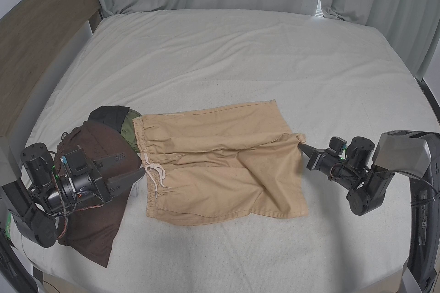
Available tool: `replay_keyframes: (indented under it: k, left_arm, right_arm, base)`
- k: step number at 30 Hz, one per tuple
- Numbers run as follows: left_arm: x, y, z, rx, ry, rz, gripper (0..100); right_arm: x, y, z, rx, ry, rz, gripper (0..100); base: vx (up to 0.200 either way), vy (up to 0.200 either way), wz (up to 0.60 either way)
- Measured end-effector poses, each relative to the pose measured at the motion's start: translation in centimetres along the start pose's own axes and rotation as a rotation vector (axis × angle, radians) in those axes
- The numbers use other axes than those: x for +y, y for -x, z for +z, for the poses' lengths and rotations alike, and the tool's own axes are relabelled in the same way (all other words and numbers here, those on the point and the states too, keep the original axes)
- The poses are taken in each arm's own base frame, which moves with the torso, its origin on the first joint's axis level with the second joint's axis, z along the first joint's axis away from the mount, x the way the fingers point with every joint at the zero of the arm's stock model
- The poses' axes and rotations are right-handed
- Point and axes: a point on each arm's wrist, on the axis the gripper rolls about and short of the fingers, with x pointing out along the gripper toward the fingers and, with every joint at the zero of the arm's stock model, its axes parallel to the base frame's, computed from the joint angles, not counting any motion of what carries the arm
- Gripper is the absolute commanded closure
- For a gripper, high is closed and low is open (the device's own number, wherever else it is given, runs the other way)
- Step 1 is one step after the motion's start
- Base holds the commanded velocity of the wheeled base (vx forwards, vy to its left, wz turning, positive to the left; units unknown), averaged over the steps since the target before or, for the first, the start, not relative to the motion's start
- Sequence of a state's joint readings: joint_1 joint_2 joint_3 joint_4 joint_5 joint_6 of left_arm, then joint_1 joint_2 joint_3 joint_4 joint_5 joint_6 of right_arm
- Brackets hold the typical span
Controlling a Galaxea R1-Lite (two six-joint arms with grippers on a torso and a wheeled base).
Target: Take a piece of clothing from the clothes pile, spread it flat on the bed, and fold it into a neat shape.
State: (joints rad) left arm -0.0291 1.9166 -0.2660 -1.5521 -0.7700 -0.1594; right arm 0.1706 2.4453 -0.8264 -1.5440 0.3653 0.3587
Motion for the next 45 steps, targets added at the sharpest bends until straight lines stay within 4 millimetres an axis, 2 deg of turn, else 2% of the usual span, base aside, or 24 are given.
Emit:
replay_keyframes:
  k: [4,9,10,15,19,24,30,36,40,45]
  left_arm:
    - [0.0,0.0,-0.1,0.003,0.003,-0.001,0]
    - [-0.1,-0.1,-0.3,0.01,0.007,-0.005,0]
    - [-0.1,-0.1,-0.3,0.011,0.007,-0.004,0]
    - [0.0,-0.1,-0.5,0.017,0.014,-0.003,0]
    - [0.1,0.0,-0.8,0.027,0.026,0.004,0]
    - [0.3,0.2,-1.4,0.046,0.038,0.005,0]
    - [0.8,0.6,-2.4,0.079,0.031,0.01,0]
    - [0.8,1.0,-3.3,0.109,0.05,0.018,0]
    - [0.8,1.3,-4.2,0.141,0.088,0.028,0]
    - [1.4,1.4,-5.3,0.172,0.162,0.051,0]
  right_arm:
    - [0.1,-0.6,0.2,-0.021,0.009,0.003,100]
    - [0.3,-1.0,-0.5,-0.008,0.029,0.011,100]
    - [0.2,-0.9,-0.6,-0.005,0.034,0.01,0]
    - [0.3,-0.7,-1.0,0.01,0.039,0.005,0]
    - [0.4,0.4,-1.0,0.037,0.043,-0.004,0]
    - [1.5,3.2,0.0,0.085,0.034,0.021,0]
    - [3.7,7.1,1.5,0.136,0.021,0.079,0]
    - [5.8,10.3,1.2,0.227,0.039,0.221,0]
    - [6.5,11.4,1.0,0.254,0.082,0.272,0]
    - [6.8,11.8,1.0,0.258,0.091,0.28,0]
  base:
    - [0.0,0.0,0.0]
    - [0.0,0.0,0.0]
    - [0.0,0.0,0.0]
    - [0.0,0.0,0.0]
    - [0.0,0.0,0.0]
    - [0.0,0.0,0.0]
    - [0.0,0.0,0.0]
    - [0.0,0.0,0.0]
    - [0.0,0.0,0.0]
    - [0.0,0.0,0.0]
